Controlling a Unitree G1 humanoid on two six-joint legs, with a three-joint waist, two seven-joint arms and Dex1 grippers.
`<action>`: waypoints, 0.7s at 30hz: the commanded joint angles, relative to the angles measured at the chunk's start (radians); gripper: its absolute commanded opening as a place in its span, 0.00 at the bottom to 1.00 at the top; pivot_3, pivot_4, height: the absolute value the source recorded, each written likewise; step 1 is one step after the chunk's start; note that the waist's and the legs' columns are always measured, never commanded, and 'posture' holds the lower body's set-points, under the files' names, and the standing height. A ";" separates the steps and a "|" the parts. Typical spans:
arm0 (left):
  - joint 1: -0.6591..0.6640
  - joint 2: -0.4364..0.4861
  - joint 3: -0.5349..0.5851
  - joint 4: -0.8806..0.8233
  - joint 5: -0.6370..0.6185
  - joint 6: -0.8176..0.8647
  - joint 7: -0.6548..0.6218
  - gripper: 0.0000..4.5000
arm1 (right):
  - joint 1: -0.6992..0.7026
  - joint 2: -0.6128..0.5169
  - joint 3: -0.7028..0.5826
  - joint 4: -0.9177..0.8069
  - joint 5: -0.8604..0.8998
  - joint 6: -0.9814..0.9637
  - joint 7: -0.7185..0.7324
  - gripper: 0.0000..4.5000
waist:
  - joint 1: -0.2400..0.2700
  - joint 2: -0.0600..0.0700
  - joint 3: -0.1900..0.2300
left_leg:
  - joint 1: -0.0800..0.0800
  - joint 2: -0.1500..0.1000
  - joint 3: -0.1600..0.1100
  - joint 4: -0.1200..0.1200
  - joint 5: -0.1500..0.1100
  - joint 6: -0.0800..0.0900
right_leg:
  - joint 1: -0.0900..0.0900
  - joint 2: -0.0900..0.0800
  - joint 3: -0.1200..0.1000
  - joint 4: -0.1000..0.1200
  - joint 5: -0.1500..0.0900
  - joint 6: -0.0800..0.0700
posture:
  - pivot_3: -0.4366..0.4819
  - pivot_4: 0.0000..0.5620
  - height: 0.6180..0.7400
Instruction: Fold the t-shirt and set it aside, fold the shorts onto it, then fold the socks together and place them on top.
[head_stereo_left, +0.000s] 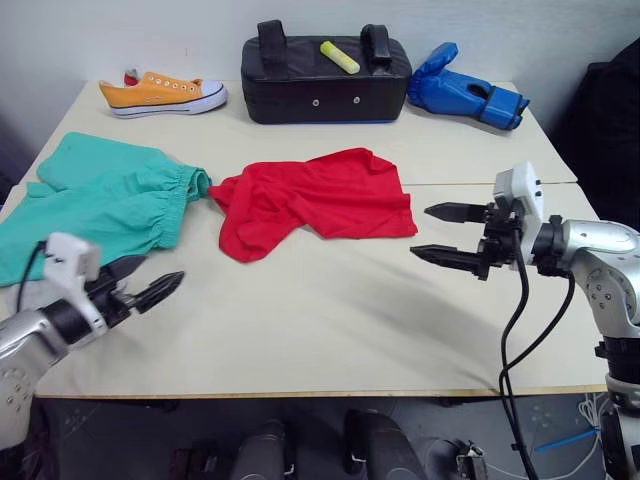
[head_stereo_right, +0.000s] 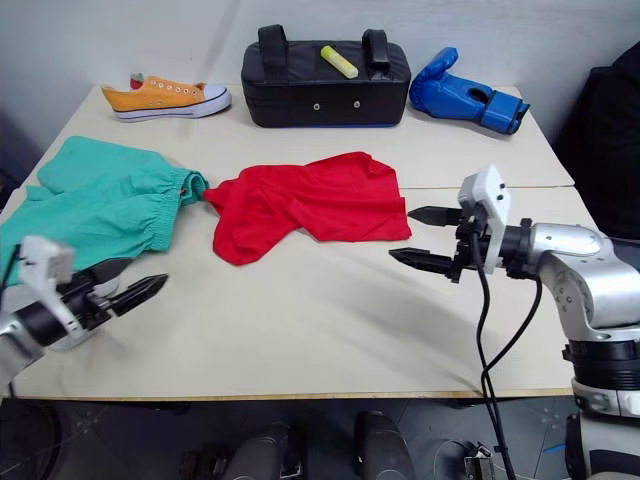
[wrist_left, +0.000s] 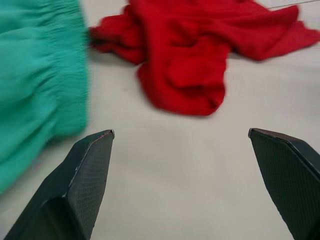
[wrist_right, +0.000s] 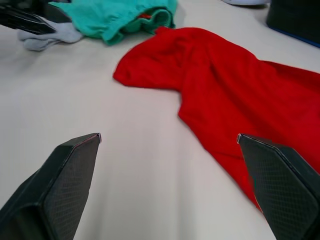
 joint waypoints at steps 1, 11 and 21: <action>-0.174 -0.014 -0.111 0.147 0.024 0.048 -0.005 1.00 | 0.000 0.036 -0.002 -0.109 0.044 0.019 -0.045 0.99 | 0.000 0.000 0.000 | 0.000 0.000 0.000 0.000 0.001 0.001 | 0.000 0.000 0.000 0.000 0.000 0.000 | 0.48 0.27 1.00; -0.532 -0.107 -0.298 0.636 0.167 -0.015 -0.089 1.00 | 0.043 0.123 0.022 -0.251 0.066 0.051 -0.161 0.99 | 0.003 -0.001 0.000 | -0.002 0.000 0.002 0.004 0.002 0.003 | 0.000 0.003 -0.001 0.005 0.001 0.002 | 0.48 0.27 1.00; -0.581 -0.135 -0.374 0.644 0.261 -0.091 -0.177 1.00 | 0.092 0.134 0.034 -0.279 0.046 0.027 -0.202 0.99 | 0.004 -0.001 0.000 | -0.003 0.000 0.002 0.007 0.002 0.004 | 0.000 0.003 0.000 0.005 0.002 0.003 | 0.48 0.27 1.00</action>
